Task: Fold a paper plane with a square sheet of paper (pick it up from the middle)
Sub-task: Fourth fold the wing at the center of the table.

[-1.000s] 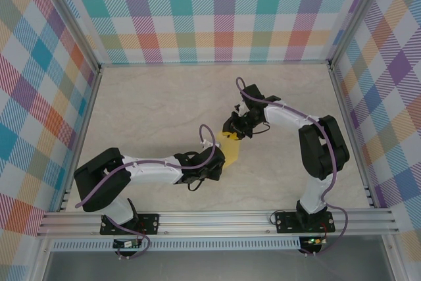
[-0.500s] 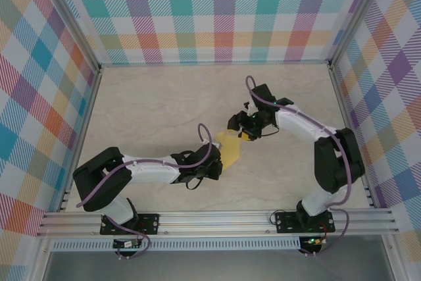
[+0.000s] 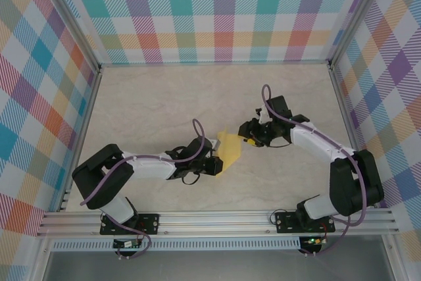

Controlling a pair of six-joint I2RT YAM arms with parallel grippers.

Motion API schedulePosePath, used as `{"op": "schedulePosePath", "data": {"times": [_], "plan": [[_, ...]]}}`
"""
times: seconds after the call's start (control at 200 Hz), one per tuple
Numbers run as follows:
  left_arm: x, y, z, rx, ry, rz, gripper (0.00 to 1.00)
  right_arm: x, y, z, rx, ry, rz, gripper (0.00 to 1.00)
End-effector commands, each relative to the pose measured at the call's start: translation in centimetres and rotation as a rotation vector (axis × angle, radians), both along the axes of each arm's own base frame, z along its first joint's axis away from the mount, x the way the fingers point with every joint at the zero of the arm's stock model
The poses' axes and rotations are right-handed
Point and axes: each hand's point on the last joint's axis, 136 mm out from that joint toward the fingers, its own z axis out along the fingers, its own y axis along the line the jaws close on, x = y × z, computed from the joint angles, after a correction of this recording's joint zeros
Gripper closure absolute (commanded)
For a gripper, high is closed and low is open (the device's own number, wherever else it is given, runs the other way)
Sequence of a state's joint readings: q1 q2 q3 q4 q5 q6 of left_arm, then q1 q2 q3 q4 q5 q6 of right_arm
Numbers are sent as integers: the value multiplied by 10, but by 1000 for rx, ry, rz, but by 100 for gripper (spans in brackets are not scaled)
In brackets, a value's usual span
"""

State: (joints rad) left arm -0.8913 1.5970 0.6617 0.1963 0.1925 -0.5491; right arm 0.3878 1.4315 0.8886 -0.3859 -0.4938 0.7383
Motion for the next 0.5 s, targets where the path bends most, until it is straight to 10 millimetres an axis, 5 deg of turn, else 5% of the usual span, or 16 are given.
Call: {"op": "schedulePosePath", "data": {"times": [0.0,0.495], "plan": [[0,-7,0,-48,21,-42,88,-2,17,7,84,-18,28,67],[7,-7,-4,-119,85,-67,89,-18,58,-16,152,42,93,86]]}}
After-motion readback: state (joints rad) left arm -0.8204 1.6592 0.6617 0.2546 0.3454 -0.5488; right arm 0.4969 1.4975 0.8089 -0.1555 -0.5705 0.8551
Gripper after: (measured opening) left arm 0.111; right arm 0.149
